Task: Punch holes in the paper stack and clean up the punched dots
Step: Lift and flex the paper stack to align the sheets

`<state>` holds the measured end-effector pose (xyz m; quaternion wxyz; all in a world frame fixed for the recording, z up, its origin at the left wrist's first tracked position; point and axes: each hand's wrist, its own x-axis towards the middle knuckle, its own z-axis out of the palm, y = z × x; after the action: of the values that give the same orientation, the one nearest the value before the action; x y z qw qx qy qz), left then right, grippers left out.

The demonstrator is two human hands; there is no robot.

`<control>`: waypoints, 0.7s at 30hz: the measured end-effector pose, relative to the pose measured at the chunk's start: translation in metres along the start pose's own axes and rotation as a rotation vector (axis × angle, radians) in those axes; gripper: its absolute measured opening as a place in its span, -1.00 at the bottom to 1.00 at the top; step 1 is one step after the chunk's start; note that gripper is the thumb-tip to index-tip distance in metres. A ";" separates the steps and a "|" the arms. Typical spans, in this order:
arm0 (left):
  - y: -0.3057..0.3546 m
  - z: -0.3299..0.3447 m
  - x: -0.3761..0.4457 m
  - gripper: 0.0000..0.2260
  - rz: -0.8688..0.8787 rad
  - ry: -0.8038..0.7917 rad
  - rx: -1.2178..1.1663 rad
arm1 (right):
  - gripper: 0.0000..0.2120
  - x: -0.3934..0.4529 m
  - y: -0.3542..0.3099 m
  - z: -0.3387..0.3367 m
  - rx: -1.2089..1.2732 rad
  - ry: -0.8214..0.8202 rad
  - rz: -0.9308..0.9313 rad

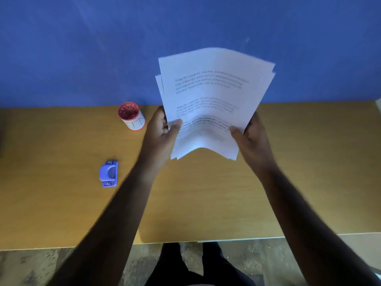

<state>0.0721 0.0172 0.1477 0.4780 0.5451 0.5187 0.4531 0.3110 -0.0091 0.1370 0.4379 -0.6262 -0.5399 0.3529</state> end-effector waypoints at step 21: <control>-0.052 0.007 -0.019 -0.77 -0.073 0.008 0.035 | -0.75 -0.017 0.047 0.016 0.044 0.073 0.110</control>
<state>0.0716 -0.0014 0.0954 0.4825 0.5324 0.5479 0.4285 0.3111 -0.0247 0.0873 0.4508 -0.6577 -0.4803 0.3653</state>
